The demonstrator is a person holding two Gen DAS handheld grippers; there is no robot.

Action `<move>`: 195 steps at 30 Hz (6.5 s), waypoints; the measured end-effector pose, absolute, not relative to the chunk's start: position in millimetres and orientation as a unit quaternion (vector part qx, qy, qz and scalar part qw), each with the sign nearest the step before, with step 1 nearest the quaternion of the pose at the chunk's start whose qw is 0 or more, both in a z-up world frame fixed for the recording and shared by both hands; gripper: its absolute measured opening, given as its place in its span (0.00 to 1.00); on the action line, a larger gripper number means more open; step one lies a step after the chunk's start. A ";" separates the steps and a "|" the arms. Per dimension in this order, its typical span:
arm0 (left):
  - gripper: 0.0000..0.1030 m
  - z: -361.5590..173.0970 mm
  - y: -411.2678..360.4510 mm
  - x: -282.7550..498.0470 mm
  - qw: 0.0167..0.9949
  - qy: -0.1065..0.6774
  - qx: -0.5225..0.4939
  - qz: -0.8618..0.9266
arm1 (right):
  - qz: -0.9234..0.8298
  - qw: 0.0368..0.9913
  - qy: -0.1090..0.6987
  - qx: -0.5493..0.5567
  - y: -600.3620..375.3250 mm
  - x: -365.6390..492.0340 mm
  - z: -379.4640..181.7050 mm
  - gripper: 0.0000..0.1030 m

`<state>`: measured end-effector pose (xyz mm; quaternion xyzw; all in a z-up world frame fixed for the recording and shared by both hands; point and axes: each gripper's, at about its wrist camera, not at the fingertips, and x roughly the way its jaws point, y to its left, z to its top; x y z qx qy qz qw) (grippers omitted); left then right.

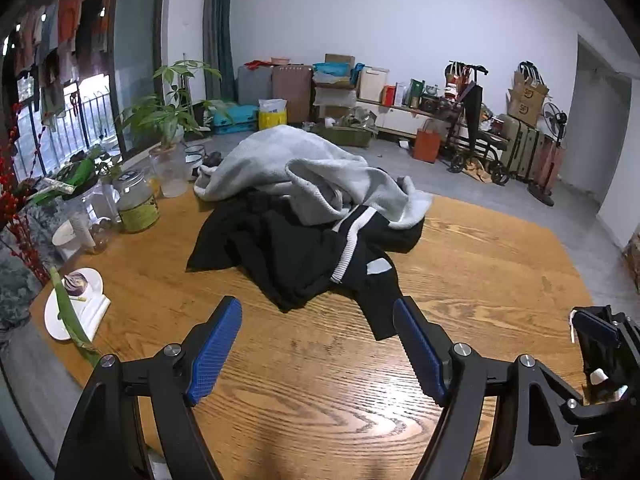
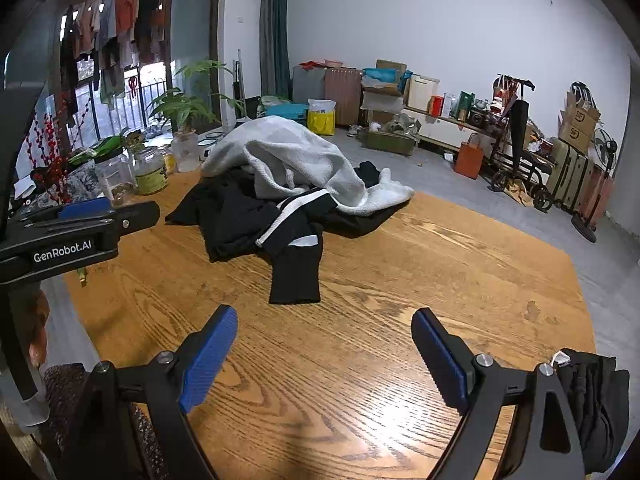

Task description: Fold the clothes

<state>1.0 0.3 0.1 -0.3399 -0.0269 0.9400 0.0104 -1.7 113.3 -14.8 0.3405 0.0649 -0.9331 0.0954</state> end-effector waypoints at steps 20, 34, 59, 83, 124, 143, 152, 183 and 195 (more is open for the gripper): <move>0.77 4.2 4.2 24.7 0.013 -0.020 -0.330 0.944 | -0.930 0.104 0.068 0.345 103.3 19.9 -14.6 0.89; 0.76 -16.9 -14.6 1.5 -0.007 -0.030 -0.350 0.936 | -0.924 0.104 0.057 0.364 104.7 -1.6 -27.6 0.89; 0.04 -87.5 -11.4 -267.4 0.014 -0.150 -0.407 0.901 | -0.923 0.053 0.094 0.369 97.8 -174.2 -75.8 0.89; 0.00 -32.2 -47.3 -104.9 0.004 -0.180 -0.435 0.882 | -0.927 0.064 0.036 0.368 107.4 -115.8 -38.8 0.89; 0.12 -82.3 -43.8 -205.9 -0.015 -0.202 -0.436 0.877 | -0.895 0.189 -0.021 0.403 53.1 -287.4 -96.1 0.19; 0.09 -61.5 -87.4 -47.0 -0.015 -0.274 -0.467 0.841 | -0.886 0.178 -0.111 0.414 179.4 -29.4 -70.4 0.07; 0.65 -72.8 -59.2 -111.7 -0.004 -0.266 -0.460 0.847 | -0.887 0.141 -0.066 0.435 143.7 -104.2 -98.4 0.83; 0.10 -99.3 14.7 2.4 0.182 -0.234 -0.525 0.798 | -0.896 0.104 -0.132 0.411 239.0 88.4 -58.2 0.42; 0.69 -71.7 -115.9 -83.9 0.005 -0.343 -0.451 0.824 | -0.922 0.139 -0.011 0.362 135.9 -88.4 -18.3 0.86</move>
